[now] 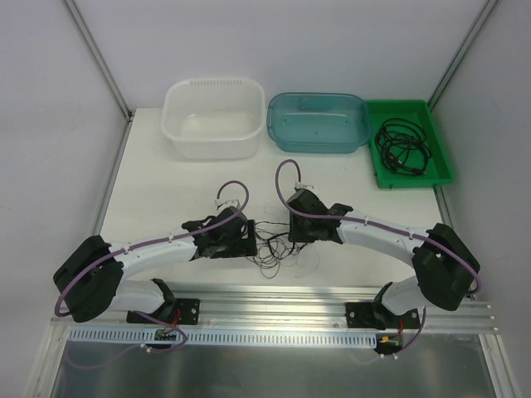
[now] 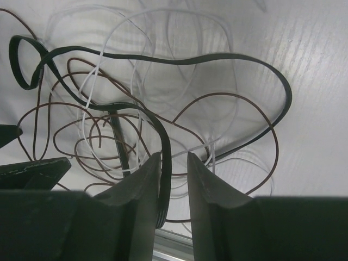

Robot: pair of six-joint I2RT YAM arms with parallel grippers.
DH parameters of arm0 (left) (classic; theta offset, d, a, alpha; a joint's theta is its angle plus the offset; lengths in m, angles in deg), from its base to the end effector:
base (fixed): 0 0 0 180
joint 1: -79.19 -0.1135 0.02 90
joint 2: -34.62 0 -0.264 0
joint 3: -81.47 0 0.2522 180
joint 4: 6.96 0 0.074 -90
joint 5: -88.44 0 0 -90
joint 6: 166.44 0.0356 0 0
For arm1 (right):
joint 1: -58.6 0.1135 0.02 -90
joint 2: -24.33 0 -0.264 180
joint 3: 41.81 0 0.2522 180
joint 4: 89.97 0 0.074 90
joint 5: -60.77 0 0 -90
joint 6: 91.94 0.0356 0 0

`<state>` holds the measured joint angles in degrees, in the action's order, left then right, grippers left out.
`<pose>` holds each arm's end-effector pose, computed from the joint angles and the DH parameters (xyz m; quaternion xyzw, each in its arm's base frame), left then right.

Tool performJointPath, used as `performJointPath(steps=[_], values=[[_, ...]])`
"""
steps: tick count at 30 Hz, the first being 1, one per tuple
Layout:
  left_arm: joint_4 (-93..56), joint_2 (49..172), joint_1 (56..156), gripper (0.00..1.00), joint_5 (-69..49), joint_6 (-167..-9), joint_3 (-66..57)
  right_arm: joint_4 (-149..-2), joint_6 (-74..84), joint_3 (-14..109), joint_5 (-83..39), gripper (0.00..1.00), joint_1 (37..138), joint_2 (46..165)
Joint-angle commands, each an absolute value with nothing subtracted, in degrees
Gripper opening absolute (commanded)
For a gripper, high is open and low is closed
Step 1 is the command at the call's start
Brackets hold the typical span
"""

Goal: Untangle the cables

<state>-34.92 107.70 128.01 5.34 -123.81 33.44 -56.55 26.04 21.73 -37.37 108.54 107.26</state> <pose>0.1596 -0.1759 0.1720 -0.0071 0.9468 -0.1975 0.2540 0.1914 0.2198 0.2047 -0.1578 0.9324 0.1477 0.2896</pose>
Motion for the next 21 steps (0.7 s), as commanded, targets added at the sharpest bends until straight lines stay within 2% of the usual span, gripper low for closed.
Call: performJointPath(steps=[1, 5, 7, 12, 15, 19, 21], values=[[-33.29, 108.54, 128.50, 0.99, 7.14, -125.13, 33.87, -57.75, 26.36, 23.11, -38.98, 0.28, 109.49, 108.26], [-33.11, 109.41, 128.50, 0.99, 7.06, -125.04, 33.60, -56.17, 25.13, 24.33, -40.47, 0.16, 110.19, 108.53], [-33.03, 109.42, 128.50, 0.99, 6.97, -125.04, 33.69, -53.80, 23.64, 26.09, -41.79, 0.02, 110.98, 107.74], [-33.03, 107.84, 128.50, 0.99, 7.32, -125.13, 34.04, -42.93, 17.32, 35.57, -47.85, 0.01, 114.58, 103.01], [-33.20, 105.29, 128.50, 0.99, 7.41, -125.30, 34.57, -36.95, 11.69, 45.67, -49.96, 0.01, 116.51, 99.32], [-33.46, 100.38, 128.50, 0.99, 8.11, -125.39, 35.18, -33.32, 4.75, 59.72, -49.35, 0.01, 117.05, 95.00], [-33.90, 98.88, 128.41, 0.99, 8.81, -125.39, 35.36, -34.45, 1.24, 63.00, -49.00, 0.01, 117.14, 92.80]])
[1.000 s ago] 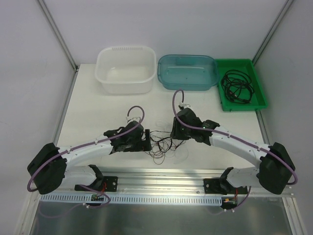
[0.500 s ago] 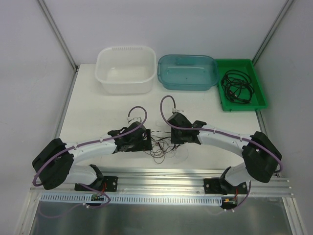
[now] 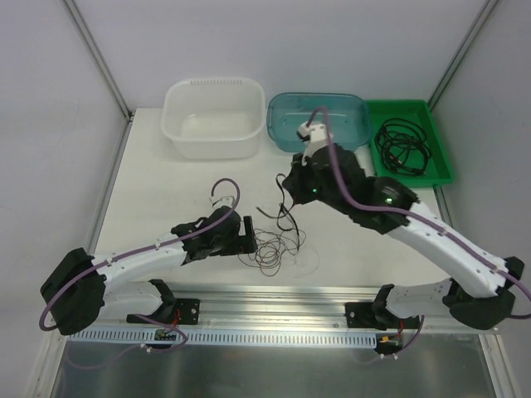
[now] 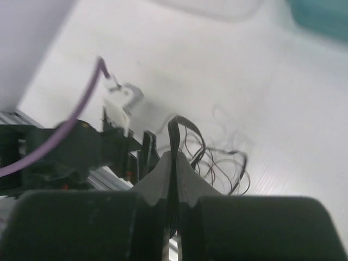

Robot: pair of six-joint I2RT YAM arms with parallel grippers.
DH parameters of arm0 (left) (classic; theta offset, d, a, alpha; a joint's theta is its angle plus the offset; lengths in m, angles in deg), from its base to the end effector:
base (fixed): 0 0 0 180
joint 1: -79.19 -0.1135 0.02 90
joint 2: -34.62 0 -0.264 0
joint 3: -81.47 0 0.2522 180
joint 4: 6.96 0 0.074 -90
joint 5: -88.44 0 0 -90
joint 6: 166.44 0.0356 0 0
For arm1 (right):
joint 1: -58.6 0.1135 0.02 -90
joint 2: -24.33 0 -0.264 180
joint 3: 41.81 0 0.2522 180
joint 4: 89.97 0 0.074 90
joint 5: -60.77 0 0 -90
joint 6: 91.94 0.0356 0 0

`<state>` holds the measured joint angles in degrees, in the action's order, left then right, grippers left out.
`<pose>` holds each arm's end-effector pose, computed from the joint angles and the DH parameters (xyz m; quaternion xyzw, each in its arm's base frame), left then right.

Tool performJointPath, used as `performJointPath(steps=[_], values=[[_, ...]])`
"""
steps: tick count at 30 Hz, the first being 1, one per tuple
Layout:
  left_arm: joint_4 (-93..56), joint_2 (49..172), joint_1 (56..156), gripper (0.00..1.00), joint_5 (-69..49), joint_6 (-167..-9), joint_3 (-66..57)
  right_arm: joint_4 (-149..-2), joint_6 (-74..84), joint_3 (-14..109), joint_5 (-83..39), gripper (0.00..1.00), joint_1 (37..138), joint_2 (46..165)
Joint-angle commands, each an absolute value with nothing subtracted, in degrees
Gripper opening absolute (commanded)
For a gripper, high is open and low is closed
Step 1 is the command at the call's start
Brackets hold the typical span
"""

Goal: Untangle the cables

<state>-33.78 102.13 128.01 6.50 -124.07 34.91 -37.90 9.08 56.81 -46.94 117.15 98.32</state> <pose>0.1539 -0.1683 0.1864 -0.0157 0.9308 -0.2243 0.2883 0.1513 0.2266 0.4226 -0.2672 0.8051 0.1846 0.4964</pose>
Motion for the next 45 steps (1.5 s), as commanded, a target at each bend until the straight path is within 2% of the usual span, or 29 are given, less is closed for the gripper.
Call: performJointPath(steps=[1, 4, 5, 6, 11, 15, 22, 27, 37, 45], values=[[-34.16, 98.09, 128.41, 0.99, 9.07, -125.39, 35.62, -35.50, 0.35, 64.49, -48.65, 0.01, 117.14, 90.45], [-35.31, 94.93, 128.32, 0.99, 10.22, -125.57, 35.89, -43.74, -3.33, 63.64, -47.07, 0.01, 117.05, 83.52], [-35.48, 94.39, 128.32, 0.99, 10.57, -125.57, 35.89, -52.30, -4.57, 61.02, -47.24, 0.01, 117.05, 81.65], [-36.01, 93.78, 128.32, 0.99, 10.57, -125.57, 35.80, -54.82, -5.19, 55.51, -47.85, 0.01, 116.96, 80.24], [-36.36, 87.98, 128.32, 0.99, 9.26, -122.50, 34.92, -40.10, -3.97, 61.34, -52.08, 0.01, 116.79, 84.27], [-36.10, 83.23, 128.32, 0.99, 7.24, -114.79, 33.70, -44.21, -3.00, 56.25, -50.32, 0.01, 116.79, 81.90], [-30.49, 78.39, 128.41, 0.99, 0.30, -102.55, 32.11, -42.90, -3.88, 58.61, -47.34, 0.01, 116.79, 83.74], [-23.12, 79.27, 128.50, 0.99, -2.51, -103.41, 31.76, -44.03, -4.05, 59.32, -45.49, 0.01, 116.79, 83.92], [-7.39, 90.95, 131.49, 0.98, -3.49, -106.67, 31.50, -47.47, -3.53, 60.81, -42.94, 0.01, 116.79, 83.57], [3.36, 89.20, 132.02, 0.94, -2.62, -108.07, 30.97, -48.25, -2.30, 57.56, -44.70, 0.01, 116.79, 82.69]])
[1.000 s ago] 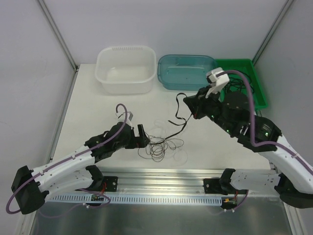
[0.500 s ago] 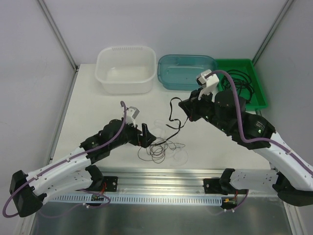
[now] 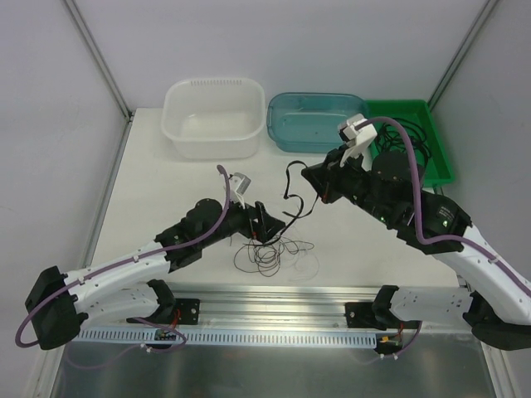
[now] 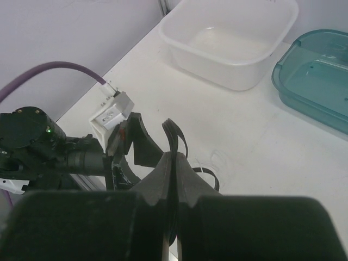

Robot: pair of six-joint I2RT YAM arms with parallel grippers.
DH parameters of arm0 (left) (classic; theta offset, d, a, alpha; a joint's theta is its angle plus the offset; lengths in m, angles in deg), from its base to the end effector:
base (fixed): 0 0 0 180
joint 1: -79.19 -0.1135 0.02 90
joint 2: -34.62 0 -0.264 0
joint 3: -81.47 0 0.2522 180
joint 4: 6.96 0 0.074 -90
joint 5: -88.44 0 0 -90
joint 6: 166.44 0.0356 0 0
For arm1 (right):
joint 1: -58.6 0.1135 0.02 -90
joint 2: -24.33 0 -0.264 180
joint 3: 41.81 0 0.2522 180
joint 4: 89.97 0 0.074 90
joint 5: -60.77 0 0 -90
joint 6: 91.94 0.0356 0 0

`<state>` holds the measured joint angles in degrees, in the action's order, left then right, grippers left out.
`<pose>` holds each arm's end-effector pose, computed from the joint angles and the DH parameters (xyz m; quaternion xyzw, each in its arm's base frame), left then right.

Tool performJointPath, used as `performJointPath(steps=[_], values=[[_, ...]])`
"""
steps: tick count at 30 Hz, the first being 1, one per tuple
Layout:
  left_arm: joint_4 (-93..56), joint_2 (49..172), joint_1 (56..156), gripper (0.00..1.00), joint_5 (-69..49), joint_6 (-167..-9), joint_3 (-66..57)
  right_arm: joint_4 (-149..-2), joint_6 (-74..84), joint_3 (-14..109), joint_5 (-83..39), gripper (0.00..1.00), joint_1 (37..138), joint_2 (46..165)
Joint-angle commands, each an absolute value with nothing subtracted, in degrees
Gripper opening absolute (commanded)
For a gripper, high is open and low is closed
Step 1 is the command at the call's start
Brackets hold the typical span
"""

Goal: Untangle the cables

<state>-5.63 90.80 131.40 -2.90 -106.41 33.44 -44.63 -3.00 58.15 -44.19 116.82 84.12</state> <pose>0.1412 -0.1835 0.2841 0.1519 0.7323 -0.4428 0.4945 0.1067 0.1548 0.4946 -0.2857 0.6796 0.2355 0.6332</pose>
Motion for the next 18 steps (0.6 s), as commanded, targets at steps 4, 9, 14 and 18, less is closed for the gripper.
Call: performJointPath(steps=[4, 9, 14, 18], values=[[5.82, 91.30, 132.98, 0.94, -1.56, -110.45, 31.05, -50.45, -2.12, 56.68, -44.17, 0.01, 116.70, 82.95], [9.85, 96.83, 135.18, 0.93, 0.55, -110.71, 32.46, -51.07, -2.03, 57.21, -44.52, 0.01, 116.70, 83.83], [11.62, 101.06, 138.86, 0.90, 3.18, -110.89, 32.55, -51.69, -0.71, 56.68, -45.31, 0.01, 116.79, 83.83], [13.21, 100.80, 141.77, 0.90, 7.84, -108.79, 35.27, -51.60, -0.98, 56.68, -45.75, 0.01, 116.70, 83.92]])
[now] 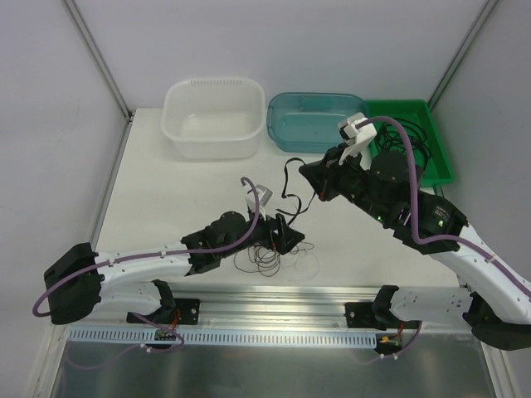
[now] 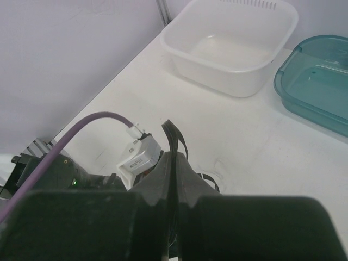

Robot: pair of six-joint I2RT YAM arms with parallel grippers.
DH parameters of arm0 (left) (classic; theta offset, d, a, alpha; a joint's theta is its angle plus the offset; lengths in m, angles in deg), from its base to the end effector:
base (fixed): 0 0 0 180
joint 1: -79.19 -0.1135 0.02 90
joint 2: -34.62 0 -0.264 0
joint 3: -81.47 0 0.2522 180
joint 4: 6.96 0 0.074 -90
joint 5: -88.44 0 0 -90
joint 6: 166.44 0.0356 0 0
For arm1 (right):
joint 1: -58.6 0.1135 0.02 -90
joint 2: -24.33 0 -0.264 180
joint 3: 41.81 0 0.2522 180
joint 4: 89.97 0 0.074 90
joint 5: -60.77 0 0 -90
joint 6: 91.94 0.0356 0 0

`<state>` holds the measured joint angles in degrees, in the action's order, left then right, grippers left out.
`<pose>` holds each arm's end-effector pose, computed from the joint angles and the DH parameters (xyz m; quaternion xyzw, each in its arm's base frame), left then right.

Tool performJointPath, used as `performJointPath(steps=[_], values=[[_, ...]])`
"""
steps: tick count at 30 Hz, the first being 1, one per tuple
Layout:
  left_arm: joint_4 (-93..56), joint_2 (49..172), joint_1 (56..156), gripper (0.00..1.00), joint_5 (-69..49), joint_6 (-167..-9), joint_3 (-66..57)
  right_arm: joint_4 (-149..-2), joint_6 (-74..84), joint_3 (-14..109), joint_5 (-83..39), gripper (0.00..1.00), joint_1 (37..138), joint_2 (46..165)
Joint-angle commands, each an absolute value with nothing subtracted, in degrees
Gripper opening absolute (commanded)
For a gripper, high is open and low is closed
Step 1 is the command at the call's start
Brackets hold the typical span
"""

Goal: Untangle the cables

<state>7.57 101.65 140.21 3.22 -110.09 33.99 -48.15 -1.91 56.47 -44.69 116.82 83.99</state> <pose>0.1304 -0.2292 0.2626 0.1469 0.7225 -0.4754 0.4800 0.1091 0.1581 0.4927 -0.2693 0.6741 0.2460 0.6423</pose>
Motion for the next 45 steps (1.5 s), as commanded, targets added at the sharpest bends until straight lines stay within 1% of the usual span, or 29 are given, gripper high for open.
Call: performJointPath(steps=[1, 6, 9, 11, 14, 20, 26, 28, 32, 41, 45], values=[[13.21, 100.98, 142.12, 0.90, 8.54, -108.52, 35.53, -51.51, -0.98, 56.59, -46.01, 0.01, 116.79, 83.92], [14.52, 104.48, 143.61, 0.88, 12.76, -107.56, 36.50, -53.09, -0.10, 55.45, -45.57, 0.01, 116.70, 83.65], [14.61, 106.33, 146.77, 0.87, 19.25, -106.24, 36.42, -53.18, -0.01, 55.80, -45.66, 0.01, 116.70, 84.00], [14.70, 106.60, 149.40, 0.85, 24.77, -104.92, 36.76, -53.00, -0.27, 55.89, -45.92, 0.01, 116.70, 83.92], [13.91, 104.59, 151.43, 0.80, 28.14, -104.91, 37.90, -52.74, -0.54, 55.80, -46.80, 0.01, 116.61, 83.74], [-0.93, 101.16, 155.21, 0.76, 34.29, -108.42, 34.23, -52.74, -0.45, 55.10, -47.07, 0.01, 116.70, 83.65], [-4.81, 106.15, 155.57, 0.68, 32.46, -106.42, 29.49, -53.53, 0.25, 54.57, -46.37, 0.01, 116.52, 83.92], [-5.16, 108.70, 155.66, 0.67, 32.89, -105.53, 28.07, -53.44, 0.52, 54.66, -46.10, 0.01, 116.61, 83.92], [-5.43, 112.66, 155.57, 0.60, 33.86, -102.11, 24.74, -53.53, 0.87, 54.57, -46.10, 0.01, 116.61, 83.66], [-5.60, 119.16, 155.48, 0.59, 38.08, -97.01, 20.42, -53.36, 1.22, 54.40, -45.75, 0.01, 116.61, 83.92], [-5.69, 121.80, 155.48, 0.53, 37.38, -96.12, 18.66, -53.44, 1.22, 54.40, -45.75, 0.01, 116.52, 83.92]])
